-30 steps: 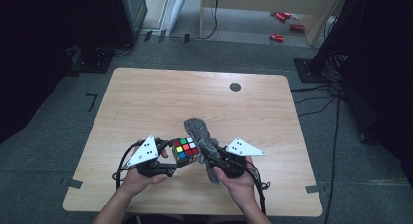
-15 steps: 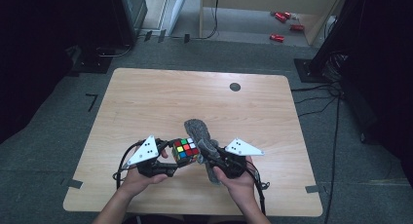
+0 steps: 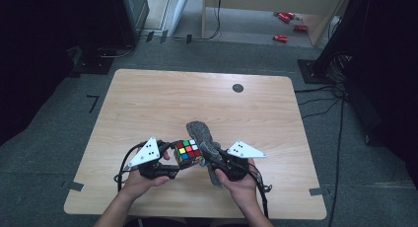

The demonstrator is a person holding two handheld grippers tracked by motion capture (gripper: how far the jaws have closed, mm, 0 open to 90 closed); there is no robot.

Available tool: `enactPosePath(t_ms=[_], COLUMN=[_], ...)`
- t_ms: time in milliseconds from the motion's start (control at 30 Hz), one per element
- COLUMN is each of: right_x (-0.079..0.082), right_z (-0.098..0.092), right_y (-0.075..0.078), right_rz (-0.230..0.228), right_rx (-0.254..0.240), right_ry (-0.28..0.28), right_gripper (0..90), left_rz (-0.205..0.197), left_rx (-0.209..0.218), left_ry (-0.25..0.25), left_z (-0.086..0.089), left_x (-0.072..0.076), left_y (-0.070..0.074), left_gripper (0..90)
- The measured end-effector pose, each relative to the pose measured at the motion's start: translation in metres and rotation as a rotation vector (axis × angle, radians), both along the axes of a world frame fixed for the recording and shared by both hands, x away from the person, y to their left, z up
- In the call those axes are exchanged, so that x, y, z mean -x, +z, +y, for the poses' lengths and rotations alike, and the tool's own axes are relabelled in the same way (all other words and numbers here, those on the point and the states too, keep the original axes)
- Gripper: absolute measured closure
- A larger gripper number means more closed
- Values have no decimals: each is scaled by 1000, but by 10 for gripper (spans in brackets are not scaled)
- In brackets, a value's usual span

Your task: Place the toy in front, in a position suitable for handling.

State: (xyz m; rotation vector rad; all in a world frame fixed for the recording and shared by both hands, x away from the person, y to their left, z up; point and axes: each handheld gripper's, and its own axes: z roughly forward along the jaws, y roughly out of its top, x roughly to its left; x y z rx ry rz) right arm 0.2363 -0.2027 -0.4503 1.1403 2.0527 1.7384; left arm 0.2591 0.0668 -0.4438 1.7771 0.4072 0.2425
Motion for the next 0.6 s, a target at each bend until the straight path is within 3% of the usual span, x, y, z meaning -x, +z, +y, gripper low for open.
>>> enactPosePath(t_ms=[100,200,267,333,467,600], right_x=[0,1,2,3,9,12], right_z=[6,12,15,20,33,41], right_y=[-6,-8,-10,-13,-14,-19], right_rz=[22,19,25,26,-17,-17], right_rx=[14,38,49,58,85,102], right_ry=[23,54,72,89,130,163], right_gripper=[713,710,709,709,704,705], left_rz=[7,28,45,50,71,103], left_rx=[45,143,198,203,200,228], left_ry=[43,126,143,146,137,119], left_z=[8,22,30,29,21,18], left_x=[-3,-8,-10,-10,-9,-9], left_y=[3,8,11,10,6,5], left_gripper=[349,350,350,350,350,350])
